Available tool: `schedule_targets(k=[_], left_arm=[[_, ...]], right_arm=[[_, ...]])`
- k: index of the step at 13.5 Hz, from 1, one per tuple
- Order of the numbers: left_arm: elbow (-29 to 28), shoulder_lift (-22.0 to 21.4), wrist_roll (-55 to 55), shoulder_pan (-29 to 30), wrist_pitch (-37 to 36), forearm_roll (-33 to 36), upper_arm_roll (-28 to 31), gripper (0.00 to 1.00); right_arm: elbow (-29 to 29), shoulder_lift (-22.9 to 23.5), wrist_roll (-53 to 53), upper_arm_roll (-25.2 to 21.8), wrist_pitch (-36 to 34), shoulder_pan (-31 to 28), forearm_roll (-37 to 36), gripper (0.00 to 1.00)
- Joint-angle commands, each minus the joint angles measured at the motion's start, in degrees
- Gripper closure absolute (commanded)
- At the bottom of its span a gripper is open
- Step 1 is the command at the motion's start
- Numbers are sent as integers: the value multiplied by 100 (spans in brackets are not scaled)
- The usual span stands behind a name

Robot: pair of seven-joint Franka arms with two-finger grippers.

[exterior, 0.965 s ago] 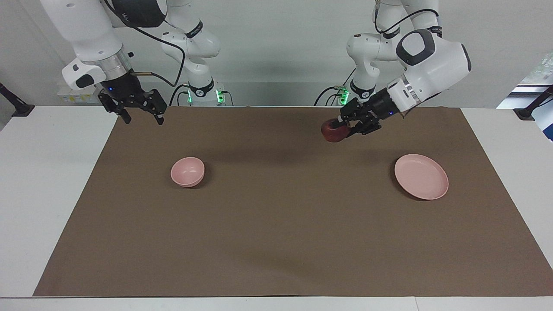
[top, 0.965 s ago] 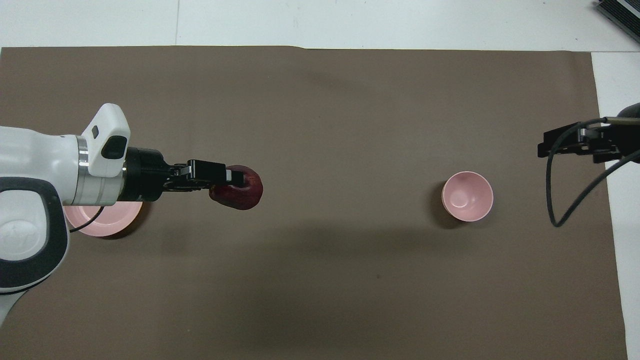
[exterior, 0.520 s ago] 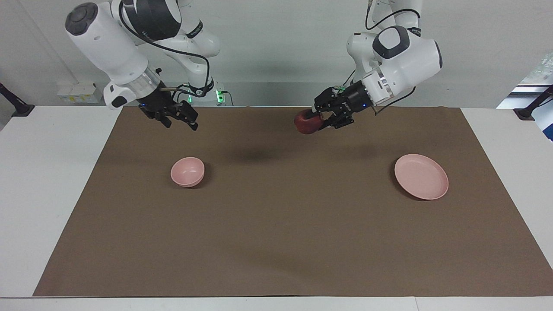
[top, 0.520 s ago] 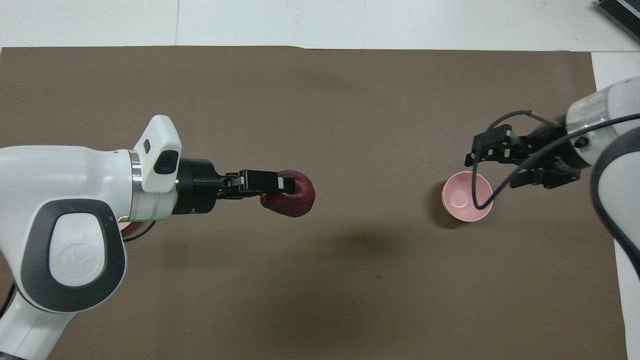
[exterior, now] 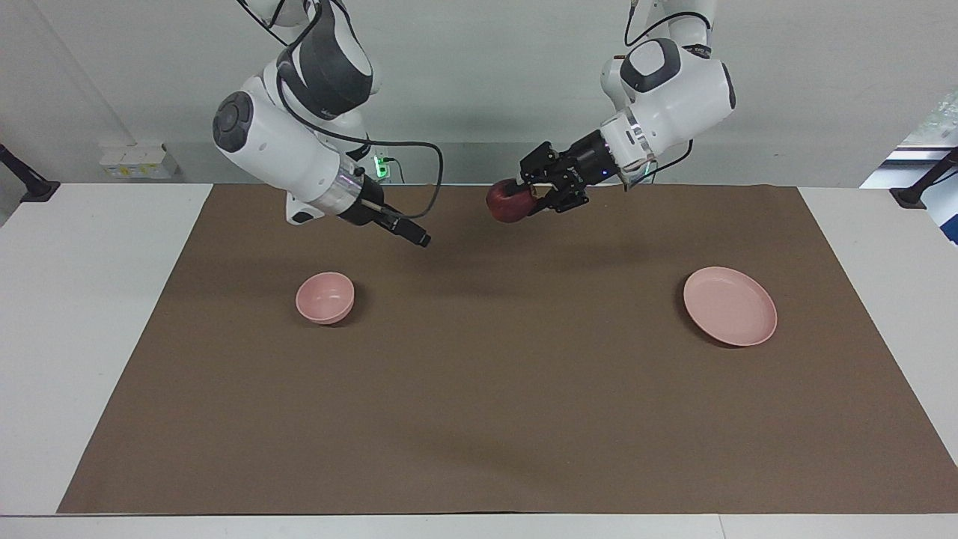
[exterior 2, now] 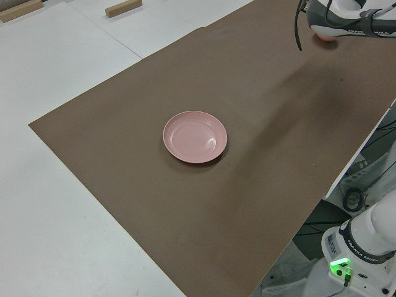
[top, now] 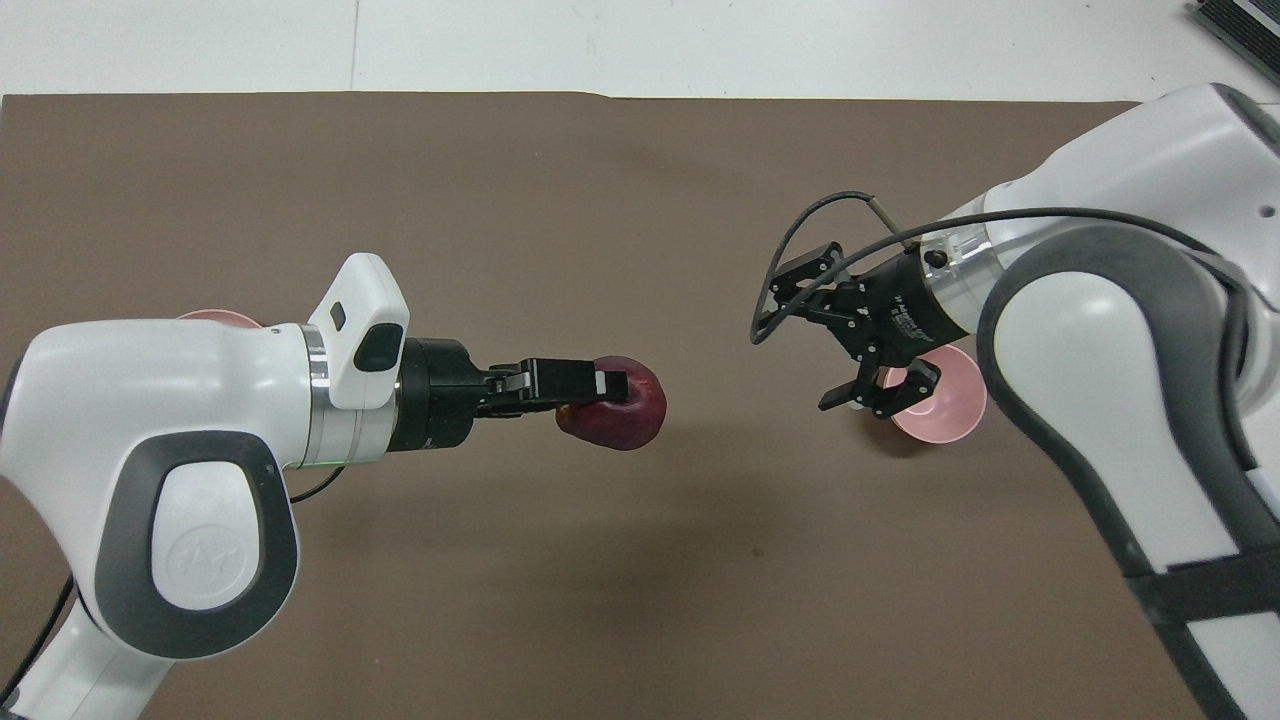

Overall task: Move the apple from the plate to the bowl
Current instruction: 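Hold the apple with the left gripper while the right gripper reaches it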

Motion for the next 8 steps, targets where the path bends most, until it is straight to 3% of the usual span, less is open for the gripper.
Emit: schedule_targets(k=[1,8], left_arm=[[-189,-190,-106,-73,145,-126,34,100],[-181,-181,-177,-73,154,-64,43,100]], right_arm=[[-302,-106,928,8,528,261,630,0],[-881,-360,1450,8,1109,517,1800,0]])
